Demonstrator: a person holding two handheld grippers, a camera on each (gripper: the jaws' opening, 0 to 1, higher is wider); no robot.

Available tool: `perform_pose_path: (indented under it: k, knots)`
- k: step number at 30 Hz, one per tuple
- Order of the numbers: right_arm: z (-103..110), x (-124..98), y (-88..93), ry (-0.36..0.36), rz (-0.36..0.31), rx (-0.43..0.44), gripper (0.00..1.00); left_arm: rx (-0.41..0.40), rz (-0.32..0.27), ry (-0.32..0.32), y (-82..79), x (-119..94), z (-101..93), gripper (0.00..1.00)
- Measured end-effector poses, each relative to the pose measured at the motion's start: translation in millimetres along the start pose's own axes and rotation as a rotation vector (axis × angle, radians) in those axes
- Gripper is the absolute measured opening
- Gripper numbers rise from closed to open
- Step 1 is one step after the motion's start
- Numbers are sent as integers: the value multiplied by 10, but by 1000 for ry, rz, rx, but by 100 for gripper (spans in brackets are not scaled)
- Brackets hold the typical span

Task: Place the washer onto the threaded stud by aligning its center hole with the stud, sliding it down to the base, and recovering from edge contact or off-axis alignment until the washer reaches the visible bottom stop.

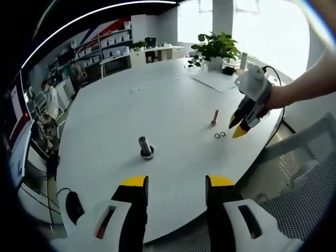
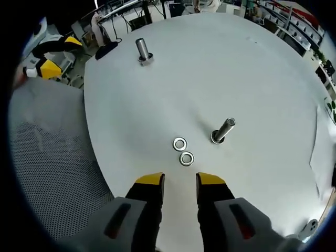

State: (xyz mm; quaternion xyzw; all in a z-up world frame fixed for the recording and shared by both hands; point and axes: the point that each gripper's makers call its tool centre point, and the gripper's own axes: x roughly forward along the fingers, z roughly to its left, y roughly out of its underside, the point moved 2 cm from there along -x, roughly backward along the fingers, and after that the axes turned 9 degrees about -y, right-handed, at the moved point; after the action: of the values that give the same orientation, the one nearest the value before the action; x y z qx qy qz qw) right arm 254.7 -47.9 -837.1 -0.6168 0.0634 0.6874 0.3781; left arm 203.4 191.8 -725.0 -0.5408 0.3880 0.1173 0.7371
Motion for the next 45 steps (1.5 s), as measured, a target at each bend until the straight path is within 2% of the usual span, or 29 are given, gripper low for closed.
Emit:
perform_pose_path:
  k: [9, 16, 26, 34, 45]
  knots:
    - [-51, 87, -70, 9, 18, -9, 26, 11, 5, 12, 15, 31, 2, 42]
    - [-99, 83, -41, 11, 56, -25, 26, 5, -3, 8, 2, 30, 15, 42]
    - [-108, 123, -50, 10, 76, -68, 26, 10, -13, 2, -18, 27, 27, 42]
    - [-102, 130, -69, 9, 75, -92, 26, 14, -2, 1, 7, 58, 36, 42]
    - [-134, 119, -68, -18, 21, -82, 26, 15, 1, 5, 11, 42, 18, 42]
